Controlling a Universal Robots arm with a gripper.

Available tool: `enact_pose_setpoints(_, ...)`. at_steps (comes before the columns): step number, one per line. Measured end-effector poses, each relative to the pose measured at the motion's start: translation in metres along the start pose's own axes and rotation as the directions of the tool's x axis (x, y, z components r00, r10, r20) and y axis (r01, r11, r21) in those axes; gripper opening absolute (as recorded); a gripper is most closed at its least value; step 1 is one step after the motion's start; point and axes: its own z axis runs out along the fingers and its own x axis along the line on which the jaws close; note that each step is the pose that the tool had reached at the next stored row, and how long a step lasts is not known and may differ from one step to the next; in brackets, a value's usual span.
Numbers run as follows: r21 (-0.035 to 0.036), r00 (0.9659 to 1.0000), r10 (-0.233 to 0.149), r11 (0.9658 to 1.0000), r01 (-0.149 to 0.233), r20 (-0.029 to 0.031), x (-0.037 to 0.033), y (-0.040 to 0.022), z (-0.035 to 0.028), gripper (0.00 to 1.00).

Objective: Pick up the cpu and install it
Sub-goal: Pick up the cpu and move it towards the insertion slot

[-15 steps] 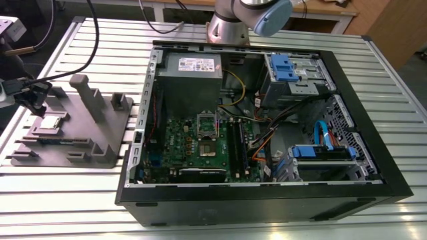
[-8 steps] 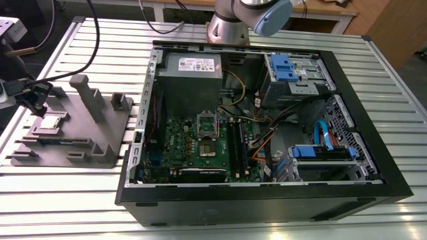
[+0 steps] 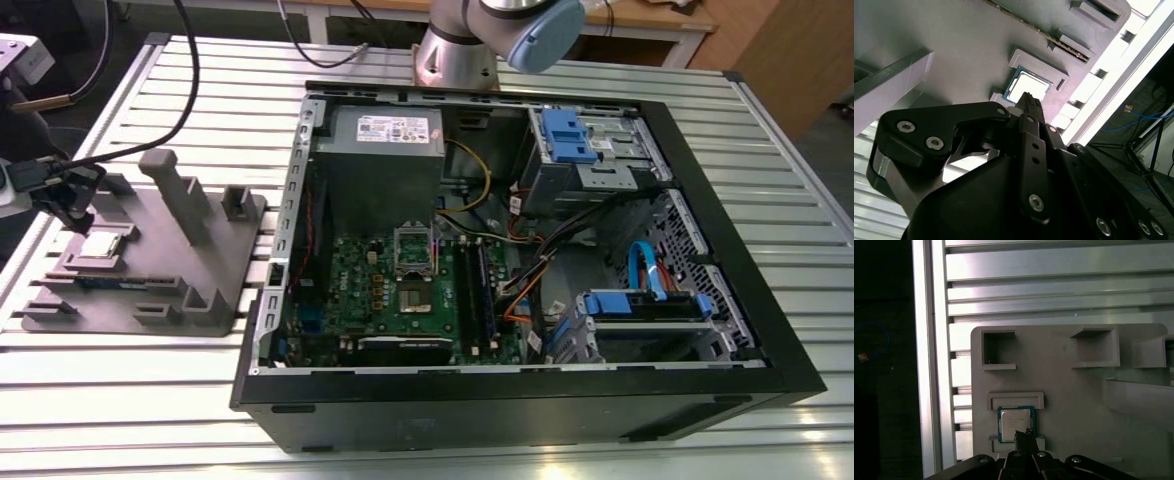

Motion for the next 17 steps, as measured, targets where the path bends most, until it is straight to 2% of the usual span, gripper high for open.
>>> enact_pose_setpoints(5, 0.0000, 1.0000, 0.000, 1.0000, 0.000, 0.0001, 0.0000, -0.0002, 0.0046, 0.10)
enact_pose_setpoints(17, 0.0001, 1.0000, 0.000, 1.0000, 0.000, -0.0001, 0.0001, -0.0002, 0.0051, 0.10)
